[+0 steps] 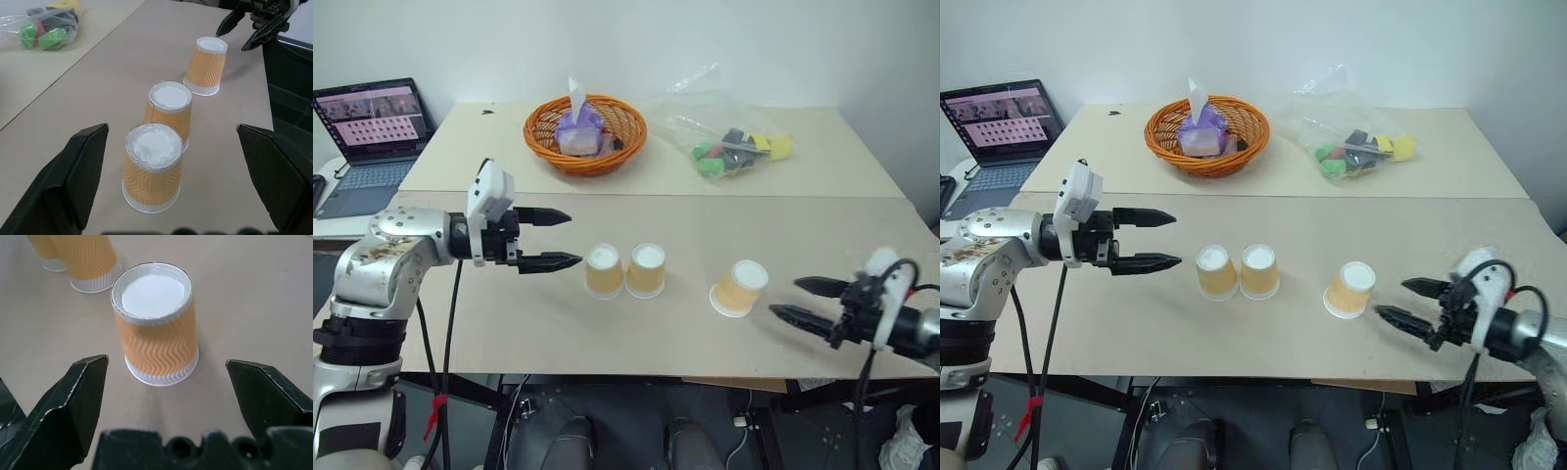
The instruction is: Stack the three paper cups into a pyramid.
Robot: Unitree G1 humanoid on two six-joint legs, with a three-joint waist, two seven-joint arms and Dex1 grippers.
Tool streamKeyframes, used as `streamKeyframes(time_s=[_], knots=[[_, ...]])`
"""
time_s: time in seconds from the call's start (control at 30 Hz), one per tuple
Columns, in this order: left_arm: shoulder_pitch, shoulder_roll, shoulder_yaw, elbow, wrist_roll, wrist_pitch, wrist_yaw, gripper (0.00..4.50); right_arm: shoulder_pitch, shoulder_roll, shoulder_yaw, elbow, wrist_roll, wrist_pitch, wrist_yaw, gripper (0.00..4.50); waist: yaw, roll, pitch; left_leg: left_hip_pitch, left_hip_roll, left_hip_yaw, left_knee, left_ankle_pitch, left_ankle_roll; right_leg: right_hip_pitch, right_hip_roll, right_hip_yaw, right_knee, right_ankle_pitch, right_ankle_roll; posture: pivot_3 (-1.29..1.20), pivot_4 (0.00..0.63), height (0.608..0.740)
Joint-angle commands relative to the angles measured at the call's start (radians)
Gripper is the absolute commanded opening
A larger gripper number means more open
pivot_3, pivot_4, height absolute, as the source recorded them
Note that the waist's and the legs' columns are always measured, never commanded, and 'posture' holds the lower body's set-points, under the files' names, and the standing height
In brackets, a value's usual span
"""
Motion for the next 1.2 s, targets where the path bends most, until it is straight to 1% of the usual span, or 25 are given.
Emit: streamKeyframes(time_s=[0.03, 0.27, 0.47, 0.67, 0.83, 1.1, 1.2], knots=[[-0.010, 0.011, 0.019, -0.032, -0.013, 0.000, 0.005, 4.47, -0.071, -0.003, 0.016, 0.016, -0.010, -0.038, -0.005, 4.50, 0.002, 0.000, 0.000, 0.000, 0.000, 0.000, 0.000, 0.000, 0.000, 0.000, 0.000, 0.000, 0.000, 0.000, 0.000, 0.00, 0.150, 0.740], [-0.016, 0.006, 0.026, -0.032, -0.017, 0.005, 0.022, 4.47, -0.149, -0.005, 0.067, 0.038, -0.006, -0.034, 0.011, 4.50, 0.004, 0.000, 0.000, -0.001, 0.000, 0.000, 0.000, 0.000, 0.000, 0.000, 0.000, 0.000, 0.000, 0.000, 0.000, 0.00, 0.150, 0.740], [-0.019, 0.001, 0.027, -0.034, -0.021, 0.008, 0.039, 4.47, -0.160, -0.002, 0.106, 0.020, 0.007, -0.024, 0.041, 4.50, 0.003, 0.000, 0.000, 0.000, 0.000, 0.000, 0.000, 0.000, 0.000, 0.000, 0.000, 0.000, 0.000, 0.000, 0.000, 0.00, 0.150, 0.740], [-0.021, -0.003, 0.028, -0.029, -0.020, 0.004, 0.049, 4.47, -0.213, 0.033, 0.172, 0.042, -0.012, -0.031, 0.030, 4.50, 0.001, 0.000, 0.000, 0.000, 0.000, 0.000, 0.000, 0.000, 0.000, 0.000, 0.000, 0.000, 0.000, 0.000, 0.000, 0.00, 0.150, 0.740], [-0.017, -0.001, 0.026, -0.031, -0.016, 0.000, 0.051, 4.47, -0.284, 0.066, 0.222, 0.088, -0.037, -0.044, 0.024, 4.50, 0.001, 0.000, 0.000, 0.000, 0.000, 0.000, 0.000, 0.000, 0.000, -0.001, 0.000, 0.000, 0.000, 0.000, 0.000, 0.00, 0.150, 0.740], [-0.009, 0.000, 0.031, -0.043, -0.018, 0.003, 0.059, 4.47, -0.310, 0.073, 0.230, 0.113, -0.044, -0.046, 0.038, 4.50, 0.004, 0.000, 0.000, -0.001, 0.000, 0.000, 0.000, 0.000, 0.000, -0.001, 0.000, 0.000, 0.000, 0.000, 0.000, 0.00, 0.150, 0.740], [-0.010, -0.001, 0.033, -0.040, -0.020, 0.003, 0.061, 4.50, -0.312, 0.072, 0.228, 0.113, -0.047, -0.050, 0.040, 3.83, 0.003, 0.000, 0.000, -0.001, 0.000, 0.000, 0.000, 0.000, 0.000, -0.001, 0.000, 0.000, 0.001, 0.000, 0.000, 0.00, 0.150, 0.740]])
